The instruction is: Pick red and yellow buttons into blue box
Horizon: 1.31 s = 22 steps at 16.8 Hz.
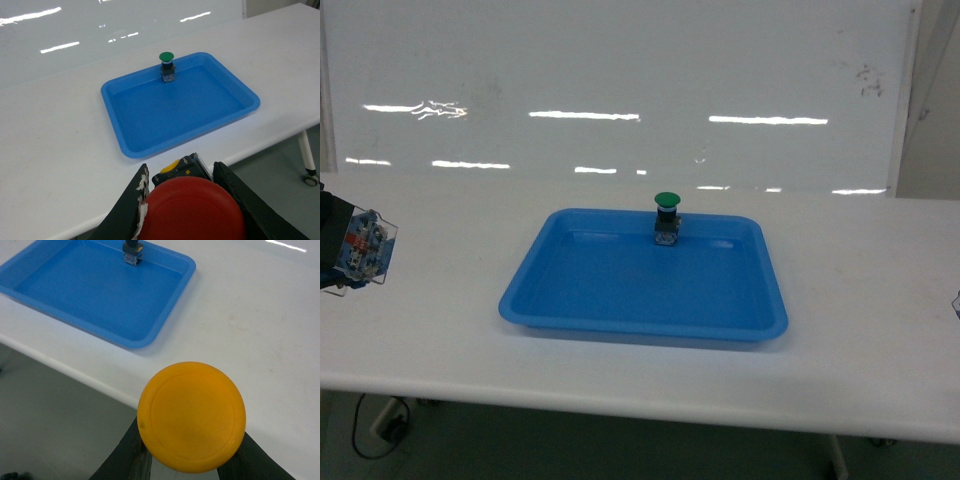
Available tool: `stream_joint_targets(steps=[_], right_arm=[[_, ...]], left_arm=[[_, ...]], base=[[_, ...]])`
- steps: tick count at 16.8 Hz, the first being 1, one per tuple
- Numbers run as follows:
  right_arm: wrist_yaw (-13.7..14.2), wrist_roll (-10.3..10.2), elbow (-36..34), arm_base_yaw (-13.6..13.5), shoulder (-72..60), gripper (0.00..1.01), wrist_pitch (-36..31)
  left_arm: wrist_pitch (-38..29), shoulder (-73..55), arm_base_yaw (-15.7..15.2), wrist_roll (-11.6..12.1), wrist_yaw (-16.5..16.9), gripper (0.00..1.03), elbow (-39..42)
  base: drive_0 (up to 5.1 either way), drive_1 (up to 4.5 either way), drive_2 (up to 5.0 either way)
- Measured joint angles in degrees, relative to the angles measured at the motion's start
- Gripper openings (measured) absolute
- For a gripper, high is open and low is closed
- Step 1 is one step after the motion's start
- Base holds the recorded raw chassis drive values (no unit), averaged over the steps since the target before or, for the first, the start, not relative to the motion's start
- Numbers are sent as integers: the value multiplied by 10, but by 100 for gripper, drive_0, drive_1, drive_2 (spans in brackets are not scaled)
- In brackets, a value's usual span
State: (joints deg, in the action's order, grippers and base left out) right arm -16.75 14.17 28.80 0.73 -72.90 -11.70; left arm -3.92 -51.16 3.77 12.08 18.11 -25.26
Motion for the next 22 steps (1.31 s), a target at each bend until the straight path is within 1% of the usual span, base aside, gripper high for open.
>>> stream_joint_targets(steps=[13,22], right_arm=[[0,0,-1,0,0,27,0],[0,0,-1,0,0,27,-1]], left_arm=[[1,0,1,0,1,32,0],[0,0,1,0,2,32,0]], base=[[382,-464,113],[415,-443,60]])
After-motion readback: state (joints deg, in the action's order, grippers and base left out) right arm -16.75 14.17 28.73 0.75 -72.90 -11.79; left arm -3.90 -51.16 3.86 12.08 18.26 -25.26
